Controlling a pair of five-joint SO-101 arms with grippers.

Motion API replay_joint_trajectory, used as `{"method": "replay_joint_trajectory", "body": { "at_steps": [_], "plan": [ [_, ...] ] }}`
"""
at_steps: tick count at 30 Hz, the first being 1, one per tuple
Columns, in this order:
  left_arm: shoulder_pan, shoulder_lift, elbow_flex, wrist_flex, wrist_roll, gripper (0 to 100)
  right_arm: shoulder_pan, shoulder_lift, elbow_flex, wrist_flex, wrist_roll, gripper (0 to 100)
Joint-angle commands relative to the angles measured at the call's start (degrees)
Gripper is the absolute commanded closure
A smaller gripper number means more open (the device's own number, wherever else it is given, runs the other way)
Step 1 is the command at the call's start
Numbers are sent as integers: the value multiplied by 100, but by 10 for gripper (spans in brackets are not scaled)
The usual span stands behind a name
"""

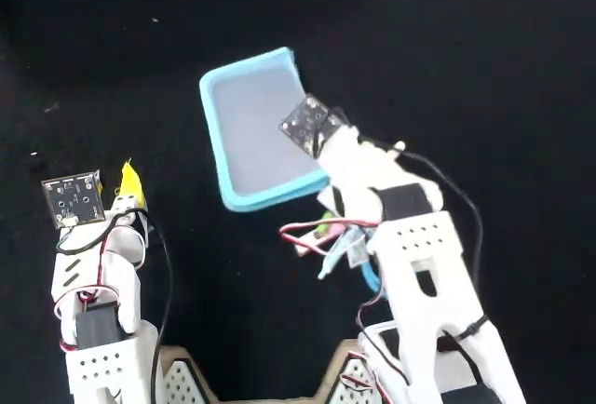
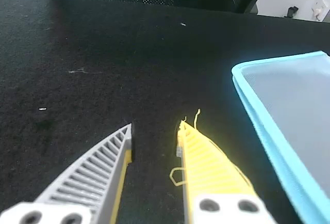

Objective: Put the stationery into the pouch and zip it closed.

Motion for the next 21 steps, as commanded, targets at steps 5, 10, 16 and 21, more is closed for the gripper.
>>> {"method": "replay_joint_trajectory", "body": {
  "at_steps": [5, 10, 16, 21],
  "plan": [
    [40, -44, 127, 9, -88, 852, -431, -154, -1147, 132, 0, 988],
    [22, -44, 92, 9, -79, 852, -1037, -154, -1640, 141, 0, 988],
    [-13, -44, -92, 44, -44, 852, -1978, -154, -2255, 862, 0, 988],
    [-22, -44, -391, 53, -44, 848, -2541, -154, -2527, 1231, 0, 988]
  ]
}}
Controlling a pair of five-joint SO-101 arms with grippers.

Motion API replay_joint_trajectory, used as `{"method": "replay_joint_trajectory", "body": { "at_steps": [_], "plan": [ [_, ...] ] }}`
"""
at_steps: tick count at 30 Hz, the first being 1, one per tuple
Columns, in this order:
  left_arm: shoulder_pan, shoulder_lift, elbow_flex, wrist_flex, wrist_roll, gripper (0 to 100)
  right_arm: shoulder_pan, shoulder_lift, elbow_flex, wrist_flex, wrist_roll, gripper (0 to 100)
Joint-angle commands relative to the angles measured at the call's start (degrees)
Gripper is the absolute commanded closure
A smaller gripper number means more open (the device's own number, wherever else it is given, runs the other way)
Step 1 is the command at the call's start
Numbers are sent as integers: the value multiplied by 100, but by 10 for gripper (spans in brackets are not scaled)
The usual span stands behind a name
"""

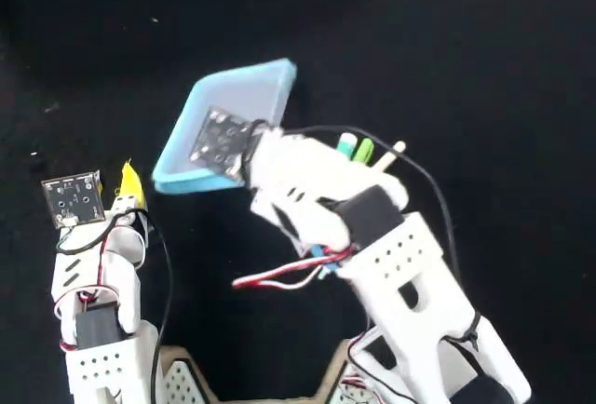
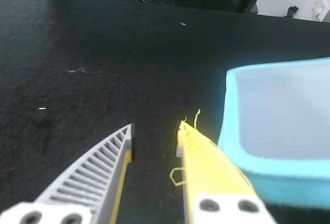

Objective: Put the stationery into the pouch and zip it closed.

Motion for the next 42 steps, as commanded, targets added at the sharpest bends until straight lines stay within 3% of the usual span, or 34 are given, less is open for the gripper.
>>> {"method": "replay_joint_trajectory", "body": {
  "at_steps": [1, 7, 15, 21, 25, 33, 38, 42],
  "plan": [
    [-66, -44, -462, 44, -44, 848, -413, -154, -514, 255, 0, 988],
    [-312, -44, -1191, 686, 264, 848, -431, -259, -681, 580, 0, 988],
    [725, -44, -1218, 870, 431, 804, -431, -1138, -251, 642, 0, 988],
    [1305, -44, -866, 897, -325, 802, -404, -1684, -48, 598, -9, 988],
    [1481, -44, -884, 1231, -352, 801, -404, -1868, 180, -88, -97, 987],
    [1868, -44, -1051, 1705, -352, 802, -404, -1903, 1051, -2330, -1257, 987],
    [1877, -44, -1209, 1749, -281, 800, -431, -1877, 1077, -3103, -1697, 987],
    [1877, -44, -1226, 1749, 185, 798, -431, -1895, 1200, -3147, -1978, 987]
  ]
}}
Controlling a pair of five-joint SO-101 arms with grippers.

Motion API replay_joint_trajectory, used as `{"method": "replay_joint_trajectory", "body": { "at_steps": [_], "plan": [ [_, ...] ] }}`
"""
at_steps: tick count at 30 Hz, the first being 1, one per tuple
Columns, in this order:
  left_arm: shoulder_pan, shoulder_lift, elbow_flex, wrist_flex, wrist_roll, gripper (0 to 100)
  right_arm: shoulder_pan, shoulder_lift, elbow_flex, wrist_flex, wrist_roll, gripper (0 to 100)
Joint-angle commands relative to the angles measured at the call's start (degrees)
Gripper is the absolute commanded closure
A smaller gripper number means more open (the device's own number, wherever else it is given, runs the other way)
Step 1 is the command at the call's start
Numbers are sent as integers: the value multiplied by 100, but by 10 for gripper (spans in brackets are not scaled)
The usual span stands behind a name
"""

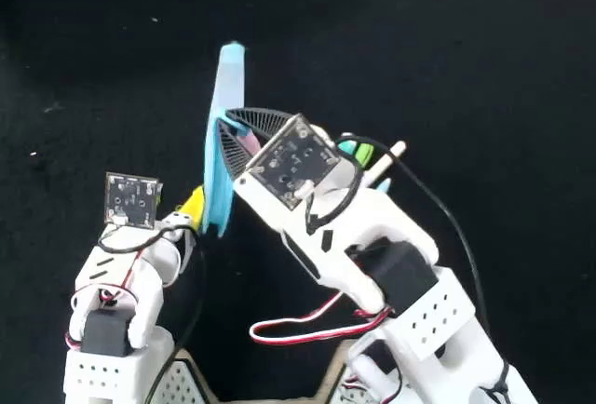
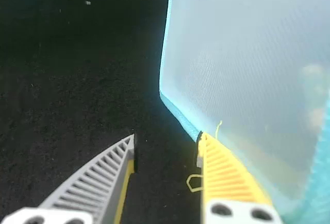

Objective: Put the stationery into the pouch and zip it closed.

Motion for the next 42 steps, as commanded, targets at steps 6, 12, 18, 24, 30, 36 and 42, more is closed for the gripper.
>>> {"method": "replay_joint_trajectory", "body": {
  "at_steps": [6, 12, 18, 24, 30, 36, 42],
  "plan": [
    [330, -44, -382, 0, 589, 797, -536, -66, 286, -378, -299, 987],
    [655, -44, -374, 0, 905, 797, -782, -66, 330, -721, -264, 987],
    [655, -44, -374, 0, 888, 797, -765, -110, 708, 79, -255, 987],
    [-4, -44, -382, -44, 862, 797, -756, -119, 725, 1064, 378, 988],
    [-189, -44, -382, -44, 862, 797, -756, -119, 716, 1705, 686, 988],
    [-189, -44, -365, -44, 853, 797, -756, -119, 971, 1855, 747, 988],
    [-215, -44, -312, -53, 853, 797, -756, -119, 1323, 1890, 747, 988]
  ]
}}
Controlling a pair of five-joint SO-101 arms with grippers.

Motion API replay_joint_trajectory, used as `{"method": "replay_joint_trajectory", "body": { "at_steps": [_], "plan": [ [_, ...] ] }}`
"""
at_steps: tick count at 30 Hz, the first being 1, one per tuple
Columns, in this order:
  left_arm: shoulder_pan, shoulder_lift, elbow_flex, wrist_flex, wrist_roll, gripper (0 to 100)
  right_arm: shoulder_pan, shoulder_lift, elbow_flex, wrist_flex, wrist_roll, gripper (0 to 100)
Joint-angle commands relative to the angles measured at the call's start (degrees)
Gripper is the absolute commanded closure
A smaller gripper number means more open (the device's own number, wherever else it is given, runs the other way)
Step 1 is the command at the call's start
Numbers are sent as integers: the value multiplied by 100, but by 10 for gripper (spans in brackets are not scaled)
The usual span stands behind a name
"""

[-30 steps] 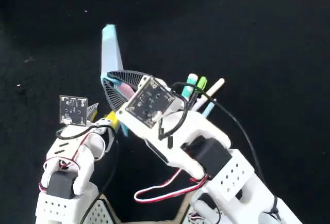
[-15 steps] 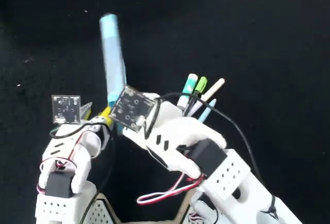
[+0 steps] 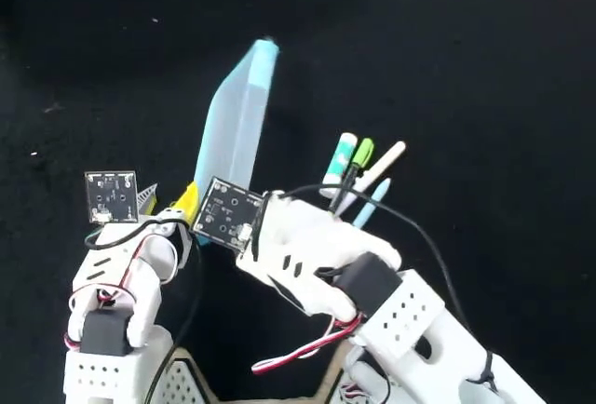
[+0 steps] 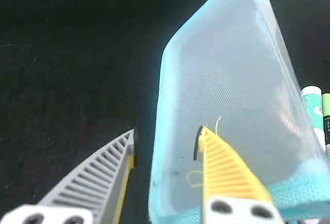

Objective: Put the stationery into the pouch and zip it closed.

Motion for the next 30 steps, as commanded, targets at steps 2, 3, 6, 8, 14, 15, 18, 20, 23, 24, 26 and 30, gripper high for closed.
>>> {"method": "replay_joint_trajectory", "body": {
  "at_steps": [2, 3, 6, 8, 14, 15, 18, 20, 23, 24, 26, 30],
  "plan": [
    [-66, -44, -286, -62, 9, 797, -18, -119, 215, 62, 35, 988],
    [-84, -44, -286, -62, 9, 797, -18, -154, 347, 62, 35, 988],
    [-426, -44, -286, -79, 9, 797, -18, -418, 840, 53, 35, 988],
    [-875, -44, -286, -255, 53, 799, -18, -664, 1191, 0, 35, 988],
    [-2211, -44, -145, -712, 677, 802, 396, -901, 1956, -985, 44, 987],
    [-2308, -44, -127, -756, 800, 802, 571, -840, 1974, -1169, 44, 987],
    [-2352, -44, -127, -765, 870, 802, 976, -558, 1842, -1468, 35, 988],
    [-2343, -44, -127, -765, 870, 802, 1011, -312, 1719, -1398, 35, 988],
    [-2343, -44, -127, -765, 870, 802, 809, -84, 1666, -976, -35, 988],
    [-2343, -44, -127, -765, 870, 802, 712, -75, 1710, -826, -105, 988],
    [-2343, -44, -127, -765, 870, 802, 457, -75, 1763, -563, -334, 987],
    [-2343, -44, -127, -782, 870, 802, 114, -31, 1921, -484, -633, 982]
  ]
}}
